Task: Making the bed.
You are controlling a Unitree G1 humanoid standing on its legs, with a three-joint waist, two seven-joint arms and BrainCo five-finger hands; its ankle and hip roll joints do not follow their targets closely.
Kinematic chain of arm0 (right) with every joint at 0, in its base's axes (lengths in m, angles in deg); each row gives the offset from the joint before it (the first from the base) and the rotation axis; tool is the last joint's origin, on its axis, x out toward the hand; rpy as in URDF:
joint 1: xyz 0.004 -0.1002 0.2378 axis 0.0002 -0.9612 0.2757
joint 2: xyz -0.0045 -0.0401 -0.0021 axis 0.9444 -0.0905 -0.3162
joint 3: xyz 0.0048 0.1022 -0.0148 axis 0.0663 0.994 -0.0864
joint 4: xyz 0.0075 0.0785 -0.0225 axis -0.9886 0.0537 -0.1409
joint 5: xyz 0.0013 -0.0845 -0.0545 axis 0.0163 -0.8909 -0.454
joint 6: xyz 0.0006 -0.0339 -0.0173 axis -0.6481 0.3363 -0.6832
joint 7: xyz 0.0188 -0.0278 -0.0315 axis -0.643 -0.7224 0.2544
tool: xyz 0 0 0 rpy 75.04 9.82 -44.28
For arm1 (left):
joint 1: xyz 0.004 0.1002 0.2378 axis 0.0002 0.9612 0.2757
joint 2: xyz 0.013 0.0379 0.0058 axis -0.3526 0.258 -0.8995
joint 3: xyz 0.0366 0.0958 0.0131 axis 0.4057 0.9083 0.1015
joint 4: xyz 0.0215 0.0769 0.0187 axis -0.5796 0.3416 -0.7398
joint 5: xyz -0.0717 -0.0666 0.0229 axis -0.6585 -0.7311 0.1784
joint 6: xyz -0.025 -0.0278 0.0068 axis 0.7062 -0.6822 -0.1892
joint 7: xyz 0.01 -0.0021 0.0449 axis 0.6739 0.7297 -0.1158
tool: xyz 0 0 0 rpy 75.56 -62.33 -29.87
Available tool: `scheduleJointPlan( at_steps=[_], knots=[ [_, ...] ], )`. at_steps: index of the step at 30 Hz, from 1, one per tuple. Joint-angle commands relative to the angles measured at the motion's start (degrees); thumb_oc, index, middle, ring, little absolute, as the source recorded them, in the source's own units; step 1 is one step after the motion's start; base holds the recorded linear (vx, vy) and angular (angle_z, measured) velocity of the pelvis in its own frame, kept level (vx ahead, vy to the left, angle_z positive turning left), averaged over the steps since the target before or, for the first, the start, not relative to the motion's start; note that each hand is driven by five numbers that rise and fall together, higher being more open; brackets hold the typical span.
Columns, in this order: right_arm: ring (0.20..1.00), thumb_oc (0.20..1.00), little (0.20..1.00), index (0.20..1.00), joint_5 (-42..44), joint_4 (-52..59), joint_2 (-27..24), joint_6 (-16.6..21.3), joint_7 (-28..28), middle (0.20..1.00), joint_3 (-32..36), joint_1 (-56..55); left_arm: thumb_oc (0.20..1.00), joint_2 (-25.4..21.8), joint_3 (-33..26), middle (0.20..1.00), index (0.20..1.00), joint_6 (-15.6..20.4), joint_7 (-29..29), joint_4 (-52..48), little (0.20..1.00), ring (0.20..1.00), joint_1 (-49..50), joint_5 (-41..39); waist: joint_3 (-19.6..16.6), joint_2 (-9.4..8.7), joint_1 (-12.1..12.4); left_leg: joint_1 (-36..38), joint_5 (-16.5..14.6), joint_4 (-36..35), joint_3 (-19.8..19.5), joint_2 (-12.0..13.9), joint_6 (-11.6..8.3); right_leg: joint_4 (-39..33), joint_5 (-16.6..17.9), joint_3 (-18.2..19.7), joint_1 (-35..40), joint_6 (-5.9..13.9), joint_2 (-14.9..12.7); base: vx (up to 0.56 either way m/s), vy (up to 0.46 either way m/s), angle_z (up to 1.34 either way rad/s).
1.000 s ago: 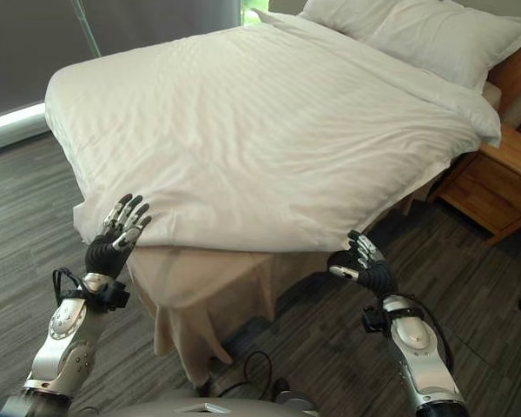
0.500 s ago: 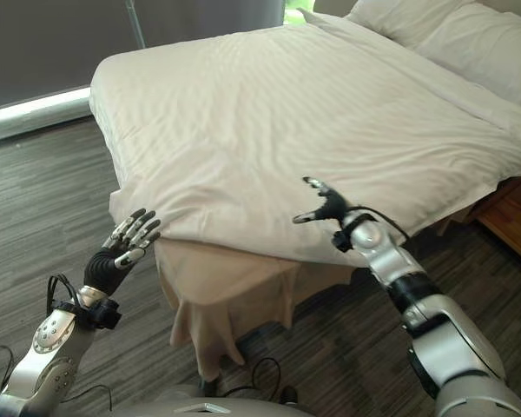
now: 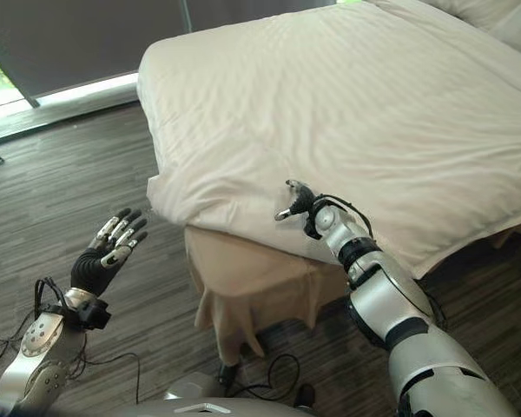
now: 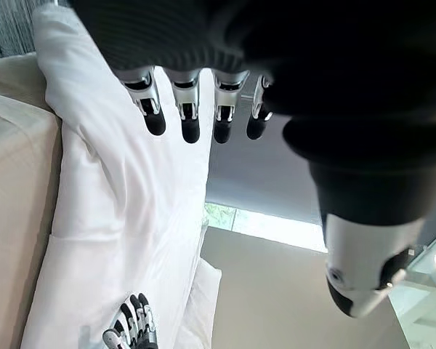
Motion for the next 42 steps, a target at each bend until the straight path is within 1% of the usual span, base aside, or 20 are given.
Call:
scheduleJointPlan(
  at_steps=[1, 3, 7, 12, 13, 15, 17, 18, 20, 21, 22, 23, 24, 25, 26, 30, 33, 35, 40, 42],
  knots=[
    [1.0, 1.0, 1.0, 1.0, -1.49, 1.01, -1.59, 1.18, -2.83, 1.0, -2.94, 7.17, 1.0, -3.67, -0.25, 1.0, 1.0, 2.25, -0.35, -4.34, 1.0, 1.0, -1.49, -1.95, -0.73, -1.24, 0.14, -0.75, 1.37, 0.52, 0.51, -0.77, 0.01, 0.93, 3.15, 0.66, -0.89, 1.95, -1.12, 0.03, 0.002, 0.1],
    [1.0, 1.0, 1.0, 1.0, -2.31, -1.51, -0.05, 0.42, -4.53, 1.0, -3.21, 12.29, 1.0, -4.11, 0.07, 1.0, 1.0, 1.96, -0.99, -4.1, 1.0, 1.0, -2.28, -1.8, -0.79, -1.49, 1.08, -1.26, 1.34, 0.58, -0.18, -1.06, 0.18, 0.93, 3.02, -0.01, -0.86, 2.11, -1.26, 0.04, 0.007, 0.05],
    [1.0, 1.0, 1.0, 1.0, -4.7, -1.49, 0.25, -0.05, -5.3, 1.0, -4.76, 15.69, 1.0, -4.59, 0.54, 1.0, 1.0, 2.16, -1.48, -4.29, 1.0, 1.0, -2.98, -1.62, -0.5, -1.61, 1.74, -2.13, 1.43, 0.68, -0.49, -1.32, 0.22, 0.93, 3.22, -0.31, -1.5, 2.19, -1.43, -0.01, 0.005, 0.09],
    [1.0, 1.0, 1.0, 1.0, -9.08, -4.27, -1.82, -1.07, -6.67, 1.0, -7.13, 20.66, 1.0, -5.61, 1.15, 1.0, 1.0, 2.24, -1.22, -5.11, 1.0, 1.0, -3.5, -2.1, -0.05, -1.77, 3.64, -4.53, 2.04, 0.89, -1.75, -1.94, 0.15, 0.93, 3.45, -1.74, -2.83, 2.45, -1.68, -0.01, 0.0, 0.12],
    [1.0, 1.0, 1.0, 1.0, -9.08, -4.27, -1.82, -1.06, -6.67, 1.0, -7.13, 20.66, 1.0, -5.61, 1.14, 1.0, 1.0, 2.24, -1.22, -5.11, 1.0, 1.0, -3.5, -2.1, -0.06, -1.77, 3.63, -4.55, 2.04, 0.89, -1.76, -1.95, 0.15, 0.93, 3.45, -1.75, -2.84, 2.45, -1.68, 0.0, -0.014, 0.19],
    [1.0, 1.0, 1.0, 1.0, -10.34, -5.15, -3.47, -1.28, -7.29, 1.0, -7.56, 22.37, 1.0, -6.06, 0.88, 1.0, 1.0, 2.44, -1.12, -5.03, 1.0, 1.0, -3.43, -2.42, 0.48, -2.01, 4.85, -5.73, 2.35, 1.15, -2.87, -2.34, 0.05, 0.93, 3.5, -2.99, -3.1, 2.67, -1.87, 0.01, -0.011, 0.14],
    [1.0, 1.0, 1.0, 1.0, -10.34, -5.16, -3.49, -1.27, -7.29, 1.0, -7.56, 22.39, 1.0, -6.06, 0.89, 1.0, 1.0, 2.44, -1.12, -5.03, 1.0, 1.0, -3.47, -2.43, 0.46, -2.01, 4.8, -5.8, 2.37, 1.17, -2.94, -2.37, 0.06, 0.93, 3.49, -3.07, -3.12, 2.68, -1.89, 0.0, -0.007, 0.22],
    [1.0, 1.0, 1.0, 1.0, -12.36, -5.73, -6.38, -1.46, -7.79, 1.0, -8.89, 23.48, 1.0, -6.38, 0.69, 1.0, 1.0, 2.7, -1.11, -4.6, 1.0, 1.0, -3.8, -2.67, 1.3, -2.31, 6.18, -7.42, 2.77, 1.45, -4.14, -2.77, -0.18, 0.93, 3.52, -4.63, -3.55, 2.9, -2.22, -0.02, -0.015, 0.29],
    [1.0, 1.0, 1.0, 1.0, -13.89, -6.11, -8.89, -1.73, -8.25, 1.0, -10.0, 24.49, 1.0, -6.57, 0.27, 1.0, 1.0, 3.03, -1.15, -4.66, 1.0, 1.0, -3.68, -2.78, 2.38, -2.53, 7.04, -8.83, 3.17, 1.64, -4.93, -3.02, -0.31, 0.93, 3.65, -5.72, -4.17, 3.01, -2.43, -0.04, -0.021, 0.37],
    [1.0, 1.0, 1.0, 1.0, -14.88, -6.33, -11.65, -2.02, -8.68, 1.0, -10.79, 25.68, 1.0, -6.78, -0.25, 1.0, 1.0, 3.21, -1.27, -4.67, 1.0, 1.0, -3.39, -2.79, 3.44, -2.77, 7.79, -10.43, 3.55, 2.0, -5.49, -3.15, -0.58, 0.93, 3.72, -6.81, -4.79, 3.07, -2.62, -0.04, -0.015, 0.61],
    [1.0, 1.0, 1.0, 1.0, -14.88, -6.33, -11.69, -2.01, -8.67, 1.0, -10.8, 25.72, 1.0, -6.76, -0.24, 1.0, 1.0, 3.2, -1.28, -4.68, 1.0, 1.0, -3.44, -2.79, 3.4, -2.77, 7.72, -10.57, 3.55, 2.08, -5.57, -3.18, -0.59, 0.93, 3.72, -6.89, -4.85, 3.07, -2.63, -0.04, -0.012, 0.65],
    [1.0, 1.0, 1.0, 1.0, -16.31, -7.39, -14.24, -2.76, -8.96, 1.0, -11.53, 26.21, 1.0, -6.85, -0.62, 1.0, 1.0, 3.08, -1.2, -4.7, 1.0, 1.0, -2.85, -2.86, 4.39, -3.15, 8.33, -12.08, 3.79, 2.41, -6.19, -3.29, -0.81, 0.93, 3.88, -7.9, -5.47, 3.14, -2.82, -0.02, -0.003, 0.32],
    [1.0, 1.0, 1.0, 1.0, -16.32, -7.4, -14.27, -2.74, -8.96, 1.0, -11.53, 26.24, 1.0, -6.84, -0.61, 1.0, 1.0, 3.07, -1.2, -4.71, 1.0, 1.0, -2.88, -2.86, 4.35, -3.16, 8.29, -12.21, 3.78, 2.48, -6.24, -3.32, -0.82, 0.93, 3.89, -7.95, -5.54, 3.14, -2.83, -0.02, -0.012, 0.3],
    [1.0, 1.0, 1.0, 1.0, -16.29, -7.95, -17.23, -2.95, -9.46, 1.0, -11.8, 27.44, 1.0, -6.91, -1.68, 1.0, 1.0, 3.25, -1.25, -4.31, 1.0, 1.0, -2.01, -2.75, 5.62, -3.67, 9.06, -13.61, 3.91, 2.86, -6.57, -3.3, -1.26, 0.93, 3.78, -8.93, -6.06, 3.23, -2.73, 0.0, -0.001, 0.26],
    [1.0, 1.0, 1.0, 1.0, -16.28, -7.96, -17.27, -2.94, -9.46, 1.0, -11.81, 27.5, 1.0, -6.89, -1.67, 1.0, 1.0, 3.24, -1.26, -4.3, 1.0, 1.0, -2.08, -2.75, 5.53, -3.7, 8.98, -13.91, 4.11, 2.93, -6.63, -3.41, -1.2, 0.93, 3.94, -9.0, -6.28, 3.27, -2.81, -0.01, -0.017, 0.27],
    [1.0, 1.0, 1.0, 1.0, -14.68, -7.96, -21.63, -3.03, -10.4, 1.0, -11.48, 27.76, 1.0, -7.21, -2.83, 1.0, 1.0, 3.62, -1.63, -3.66, 1.0, 1.0, -1.77, -1.91, 7.3, -5.16, 10.05, -16.14, 4.25, 3.33, -7.12, -3.36, -1.73, 0.93, 3.82, -10.23, -7.32, 3.27, -2.79, 0.01, -0.009, 0.12],
    [1.0, 1.0, 1.0, 1.0, -13.98, -7.94, -23.12, -3.06, -10.62, 1.0, -11.43, 27.53, 1.0, -7.04, -3.24, 1.0, 1.0, 3.98, -2.18, -3.27, 1.0, 1.0, -2.15, -1.37, 8.0, -5.89, 10.37, -17.21, 4.42, 3.44, -7.23, -3.32, -1.92, 0.93, 3.82, -10.89, -7.89, 3.37, -2.85, 0.01, -0.008, 0.22],
    [1.0, 1.0, 1.0, 1.0, -11.57, -7.94, -24.09, -3.02, -11.06, 1.0, -10.3, 26.43, 1.0, -6.08, -4.18, 1.0, 1.0, 4.65, -3.3, -2.46, 1.0, 1.0, -2.58, -0.49, 9.48, -6.79, 11.25, -18.9, 4.55, 3.72, -7.6, -3.46, -2.14, 0.93, 3.76, -11.46, -8.92, 3.34, -2.84, 0.01, -0.023, 0.08],
    [1.0, 1.0, 1.0, 1.0, -9.85, -8.08, -23.42, -2.64, -10.76, 1.0, -8.61, 23.77, 1.0, -5.14, -3.99, 1.0, 1.0, 4.98, -4.11, -1.97, 1.0, 1.0, -3.69, -0.05, 10.93, -7.04, 11.71, -20.78, 4.85, 4.15, -7.6, -3.55, -2.34, 0.93, 4.12, -11.95, -10.23, 3.35, -2.96, -0.01, -0.006, 0.07],
    [1.0, 1.0, 1.0, 1.0, -8.03, -7.94, -21.74, -2.31, -10.51, 1.0, -6.82, 21.62, 1.0, -4.33, -3.23, 1.0, 1.0, 5.21, -4.58, -1.92, 1.0, 1.0, -4.47, 0.39, 12.39, -6.83, 11.85, -21.88, 5.15, 4.19, -7.64, -3.39, -2.43, 0.93, 4.35, -12.13, -11.37, 3.39, -2.85, -0.04, -0.016, 0.1]
  ],
)
